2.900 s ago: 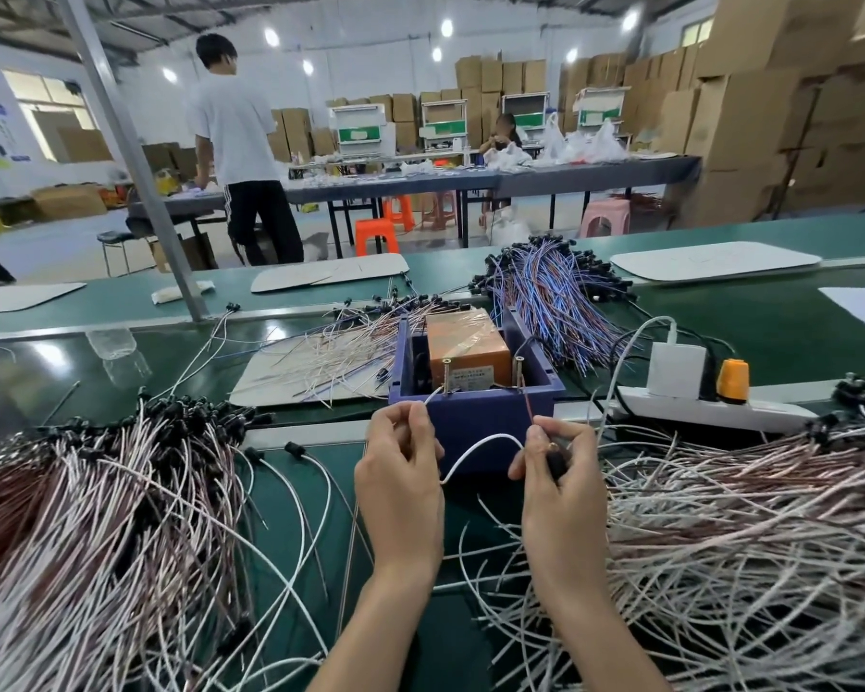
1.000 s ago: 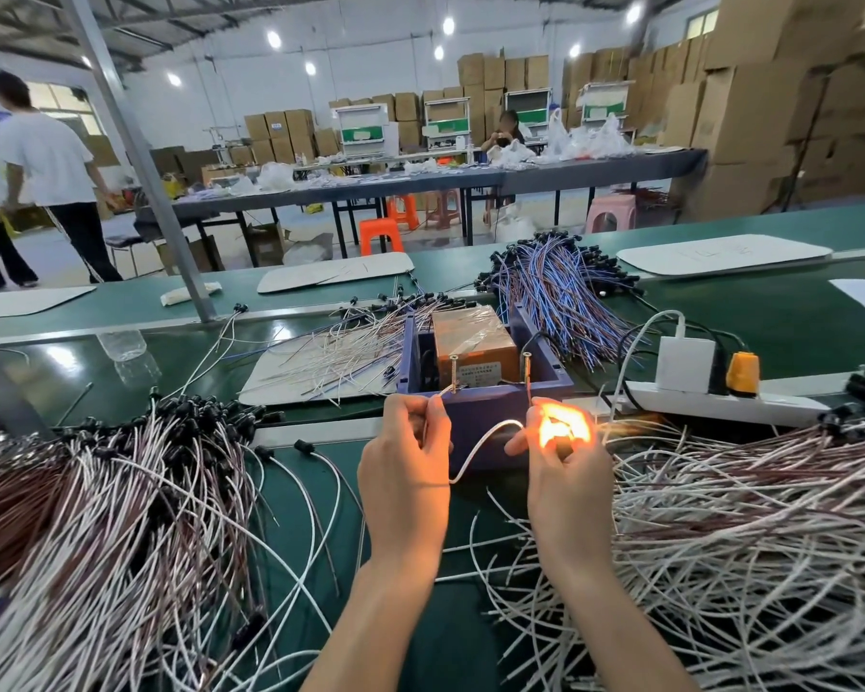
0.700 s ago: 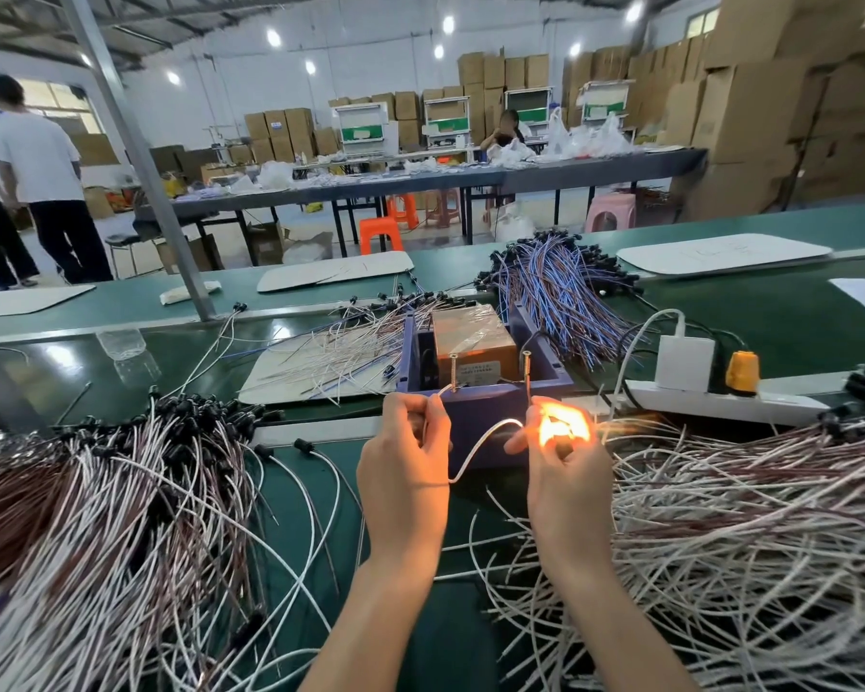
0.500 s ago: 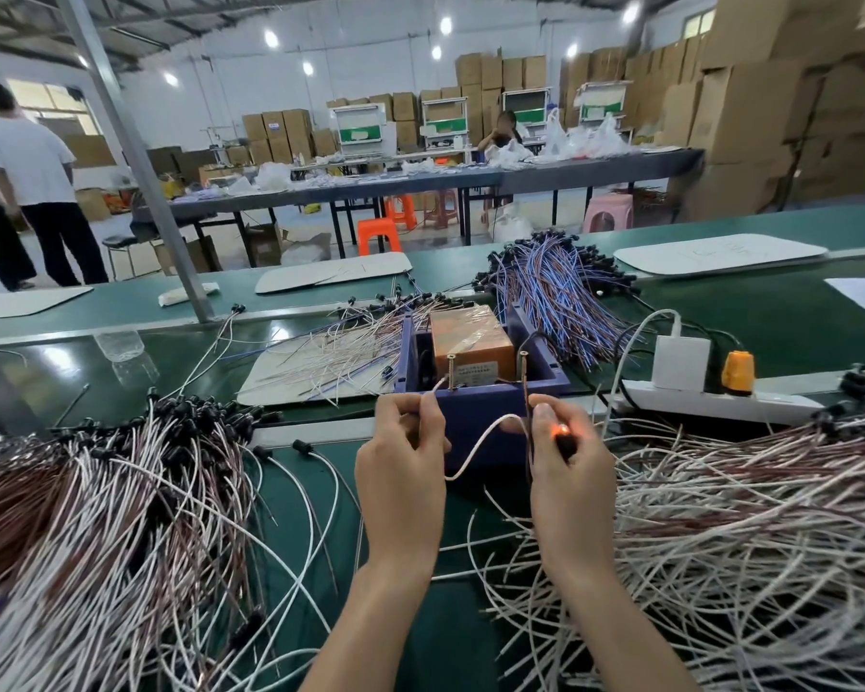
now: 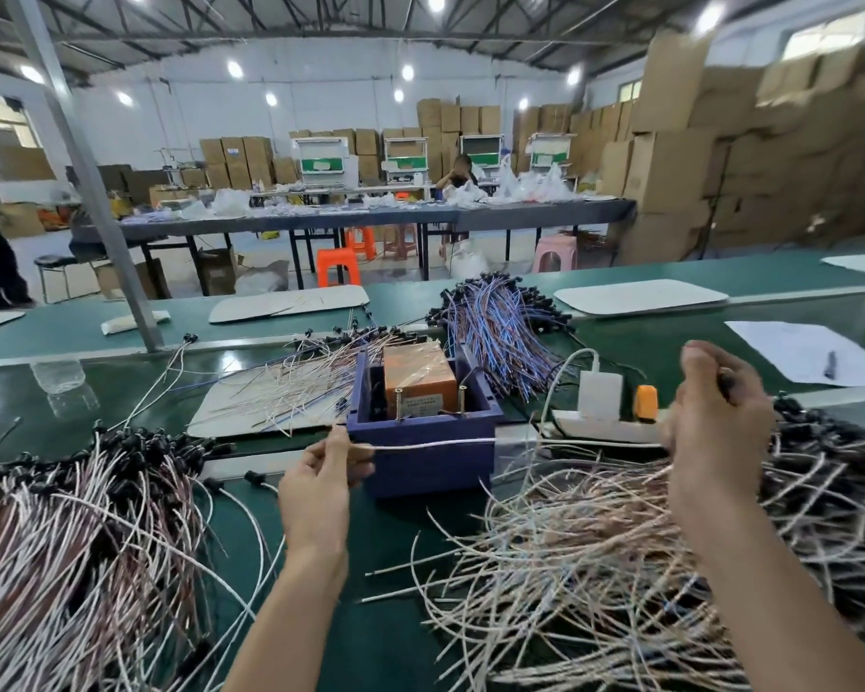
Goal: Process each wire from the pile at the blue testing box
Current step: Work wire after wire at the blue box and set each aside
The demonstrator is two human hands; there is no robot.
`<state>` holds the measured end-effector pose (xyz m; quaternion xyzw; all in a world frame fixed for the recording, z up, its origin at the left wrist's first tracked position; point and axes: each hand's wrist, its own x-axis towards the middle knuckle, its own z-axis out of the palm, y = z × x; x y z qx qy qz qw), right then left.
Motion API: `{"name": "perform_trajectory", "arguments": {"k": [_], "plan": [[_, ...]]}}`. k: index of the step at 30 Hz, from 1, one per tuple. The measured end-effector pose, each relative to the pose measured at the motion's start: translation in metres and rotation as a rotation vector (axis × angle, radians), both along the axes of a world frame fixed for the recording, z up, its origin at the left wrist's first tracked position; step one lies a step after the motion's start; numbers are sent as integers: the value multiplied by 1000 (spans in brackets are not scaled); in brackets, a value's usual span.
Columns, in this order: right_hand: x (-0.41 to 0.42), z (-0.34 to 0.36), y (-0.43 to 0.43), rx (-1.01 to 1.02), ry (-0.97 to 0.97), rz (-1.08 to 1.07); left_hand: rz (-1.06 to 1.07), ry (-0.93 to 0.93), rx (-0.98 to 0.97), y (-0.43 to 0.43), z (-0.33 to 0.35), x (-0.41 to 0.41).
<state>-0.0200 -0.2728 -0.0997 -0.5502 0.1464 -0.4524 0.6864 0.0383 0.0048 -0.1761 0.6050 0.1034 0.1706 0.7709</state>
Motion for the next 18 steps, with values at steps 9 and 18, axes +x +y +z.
{"name": "perform_trajectory", "arguments": {"k": [9, 18], "plan": [[-16, 20, -88, -487, 378, -302, -552, 215, 642, -10, 19, -30], [-32, -33, 22, -1001, 272, -60, -138, 331, 1432, 128, 41, -17]]}}
